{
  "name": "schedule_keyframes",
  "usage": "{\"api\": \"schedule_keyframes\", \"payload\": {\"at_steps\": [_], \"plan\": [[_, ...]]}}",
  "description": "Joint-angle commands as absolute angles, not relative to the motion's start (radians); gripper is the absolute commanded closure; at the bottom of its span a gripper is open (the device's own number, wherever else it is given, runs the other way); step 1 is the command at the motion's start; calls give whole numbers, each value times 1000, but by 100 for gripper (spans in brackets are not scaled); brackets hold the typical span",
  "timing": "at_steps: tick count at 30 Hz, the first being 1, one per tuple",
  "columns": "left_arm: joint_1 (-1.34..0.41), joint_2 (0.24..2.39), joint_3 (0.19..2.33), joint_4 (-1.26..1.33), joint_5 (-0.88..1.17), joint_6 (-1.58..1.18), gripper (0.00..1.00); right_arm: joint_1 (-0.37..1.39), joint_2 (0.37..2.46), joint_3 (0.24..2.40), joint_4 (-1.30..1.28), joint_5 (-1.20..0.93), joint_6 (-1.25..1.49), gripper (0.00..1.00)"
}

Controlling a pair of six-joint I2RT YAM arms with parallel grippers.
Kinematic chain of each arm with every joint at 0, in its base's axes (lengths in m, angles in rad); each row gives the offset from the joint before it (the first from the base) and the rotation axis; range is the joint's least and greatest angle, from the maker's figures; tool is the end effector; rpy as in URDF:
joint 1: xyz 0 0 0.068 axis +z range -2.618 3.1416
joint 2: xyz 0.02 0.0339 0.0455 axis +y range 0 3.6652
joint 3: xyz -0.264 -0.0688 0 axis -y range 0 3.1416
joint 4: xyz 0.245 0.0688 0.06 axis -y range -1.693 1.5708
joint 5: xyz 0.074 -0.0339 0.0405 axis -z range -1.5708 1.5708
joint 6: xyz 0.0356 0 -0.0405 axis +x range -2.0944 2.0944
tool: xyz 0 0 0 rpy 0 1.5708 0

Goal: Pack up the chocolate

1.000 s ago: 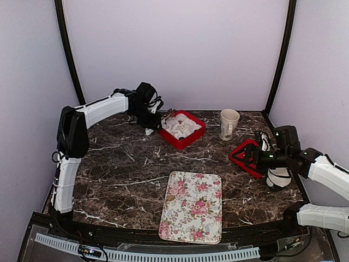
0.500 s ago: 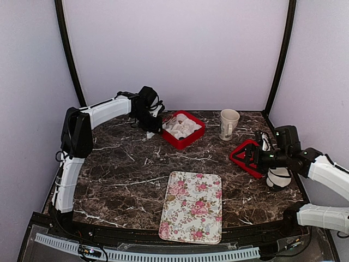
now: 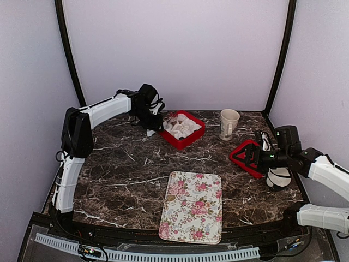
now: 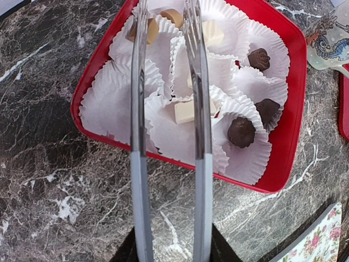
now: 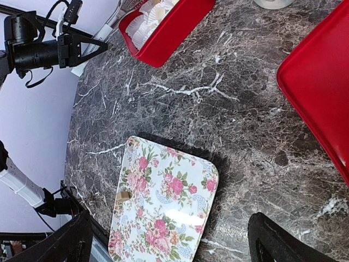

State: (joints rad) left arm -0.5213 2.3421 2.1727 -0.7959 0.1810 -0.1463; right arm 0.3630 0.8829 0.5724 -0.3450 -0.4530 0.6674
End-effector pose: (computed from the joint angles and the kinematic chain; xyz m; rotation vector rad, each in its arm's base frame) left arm 0.4457 -0.2634 0.2310 0.5539 2.5262 -0.4862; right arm 0.1703 0.0813 0.2351 0.0926 2.3626 1.0413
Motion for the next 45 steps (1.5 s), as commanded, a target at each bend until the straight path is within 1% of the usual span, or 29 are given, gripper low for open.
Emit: {"api": "schedule_keyframes", "payload": {"at_steps": [1, 10, 14, 18, 23, 34, 39, 45], "plan": [[-516, 2317, 2212, -811, 195, -149, 66, 354, 885, 603, -329, -468, 648, 0], [-516, 2231, 2214, -823, 187, -142, 67, 353, 887, 599, -304, -479, 655, 0], [-516, 2144, 2148, -829, 178, -122, 67, 353, 899, 602, -282, -491, 660, 0], [-518, 2028, 2036, -840, 167, -96, 66, 353, 909, 610, -275, -496, 656, 0], [-548, 1860, 1835, -825, 167, -54, 66, 354, 909, 615, -276, -501, 651, 0], [-774, 1465, 1331, -854, 184, 46, 65, 354, 885, 628, -345, -492, 605, 0], [-865, 1375, 1199, -898, 161, 1, 65, 354, 856, 607, -333, -494, 629, 0], [-971, 1360, 1165, -967, 129, -87, 65, 354, 838, 585, -306, -497, 659, 0]]}}
